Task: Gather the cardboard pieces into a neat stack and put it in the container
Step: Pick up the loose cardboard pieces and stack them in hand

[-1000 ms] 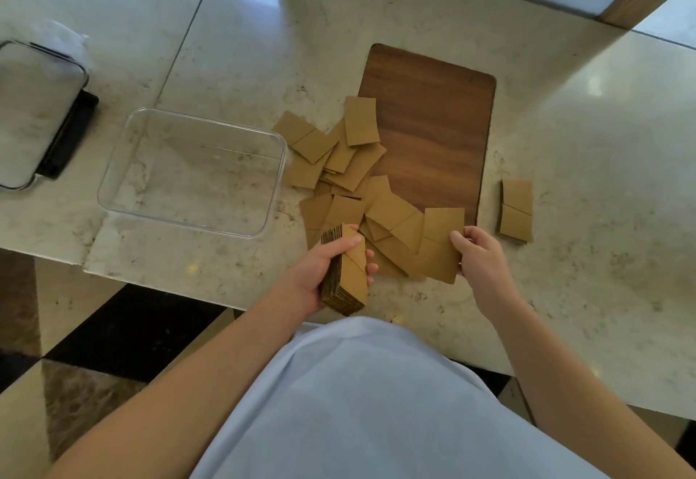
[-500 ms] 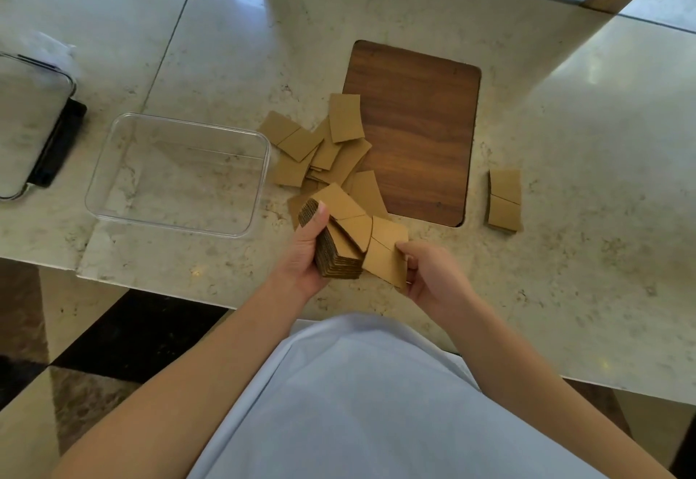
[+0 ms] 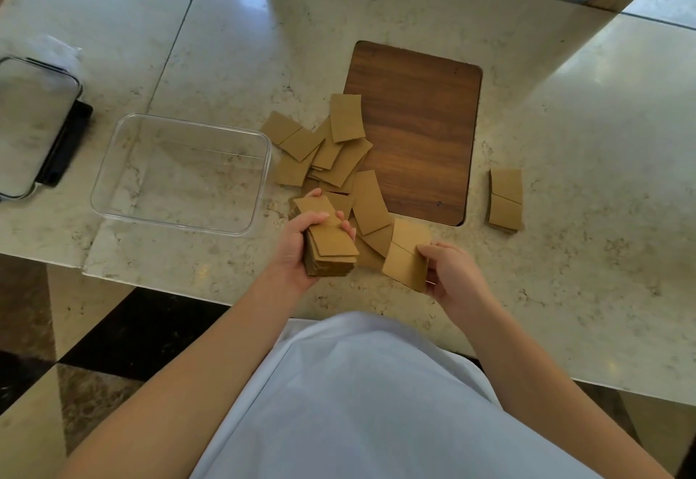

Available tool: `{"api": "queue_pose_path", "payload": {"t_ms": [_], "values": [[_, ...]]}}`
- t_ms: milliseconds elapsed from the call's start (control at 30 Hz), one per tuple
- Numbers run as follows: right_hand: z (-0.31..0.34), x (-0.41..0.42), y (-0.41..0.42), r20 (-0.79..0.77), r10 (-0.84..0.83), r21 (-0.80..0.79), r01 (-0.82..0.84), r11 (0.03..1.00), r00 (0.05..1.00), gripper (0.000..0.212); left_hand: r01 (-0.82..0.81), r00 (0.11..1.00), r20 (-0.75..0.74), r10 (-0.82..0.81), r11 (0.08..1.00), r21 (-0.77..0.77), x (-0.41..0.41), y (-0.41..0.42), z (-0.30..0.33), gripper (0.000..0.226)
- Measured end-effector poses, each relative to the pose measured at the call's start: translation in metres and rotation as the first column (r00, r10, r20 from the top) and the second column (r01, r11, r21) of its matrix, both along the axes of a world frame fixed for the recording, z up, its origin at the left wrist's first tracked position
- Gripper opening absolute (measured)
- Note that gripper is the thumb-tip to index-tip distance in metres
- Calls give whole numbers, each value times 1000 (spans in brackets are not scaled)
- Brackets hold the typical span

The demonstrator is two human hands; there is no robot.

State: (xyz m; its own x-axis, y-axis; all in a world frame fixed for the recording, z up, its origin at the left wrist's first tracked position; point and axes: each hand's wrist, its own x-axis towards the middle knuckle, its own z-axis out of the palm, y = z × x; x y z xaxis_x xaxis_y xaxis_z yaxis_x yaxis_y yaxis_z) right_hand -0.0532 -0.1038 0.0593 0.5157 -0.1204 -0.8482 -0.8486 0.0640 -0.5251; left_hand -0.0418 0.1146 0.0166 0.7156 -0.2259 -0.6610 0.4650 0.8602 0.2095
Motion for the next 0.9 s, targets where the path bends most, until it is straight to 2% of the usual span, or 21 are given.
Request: {"api": "queue_pose_path", "payload": {"t_ms": [100, 167, 233, 300, 333, 367, 400, 433, 467, 533, 567, 633, 700, 767, 800, 900], "values": [[2, 0, 0, 45, -33, 133, 27, 991, 998, 11, 226, 972, 53, -230, 972, 65, -11, 2, 0, 48], [1, 2, 15, 95, 69, 134, -82, 988, 993, 11, 349, 932, 33, -360, 919, 182, -19, -4, -2, 62], [-2, 4, 37, 163, 297, -85, -287, 954, 941, 11, 401, 913, -24, -407, 884, 240, -23, -8, 0, 61], [-11, 7, 57, 172, 556, -400, -458, 794, 813, 22, 443, 895, -76, -440, 854, 274, -27, -6, 1, 50], [-16, 11, 64, 130, 637, -496, -506, 706, 760, 32, 446, 894, -92, -439, 850, 281, -30, -2, 0, 45], [-20, 16, 68, 79, 684, -521, -555, 649, 725, 45, 426, 904, -98, -416, 862, 274, -34, 3, -1, 42], [-23, 24, 70, 44, 687, -476, -589, 653, 726, 57, 384, 923, -87, -374, 890, 245, -38, 8, -3, 42], [-26, 32, 70, 35, 647, -382, -588, 713, 762, 65, 319, 948, -52, -315, 929, 188, -41, 13, -5, 48], [-30, 39, 71, 37, 597, -306, -559, 770, 802, 65, 248, 968, 0, -250, 963, 108, -44, 19, -6, 56], [-41, 47, 76, 80, 557, -353, -499, 791, 827, 57, 169, 981, 100, -167, 985, -15, -49, 29, -6, 63], [-47, 49, 82, 88, 578, -439, -490, 753, 811, 58, 171, 978, 126, -166, 985, -26, -52, 33, -6, 61], [-57, 49, 98, 52, 688, -659, -492, 568, 724, 69, 201, 973, 115, -201, 979, 7, -61, 39, -6, 59], [-63, 47, 111, 5, 839, -813, -486, 321, 545, 81, 233, 969, 72, -234, 972, 27, -68, 42, -6, 63], [-68, 47, 122, -85, 923, -853, -505, 127, 376, 89, 256, 964, 58, -258, 966, 44, -73, 49, -6, 63], [-69, 49, 124, -116, 929, -857, -508, 85, 352, 90, 278, 958, 56, -282, 958, 63, -76, 52, -4, 62], [-70, 57, 125, -115, 924, -893, -445, 64, 364, 77, 409, 903, 55, -426, 892, 190, -82, 62, -3, 69]]}}
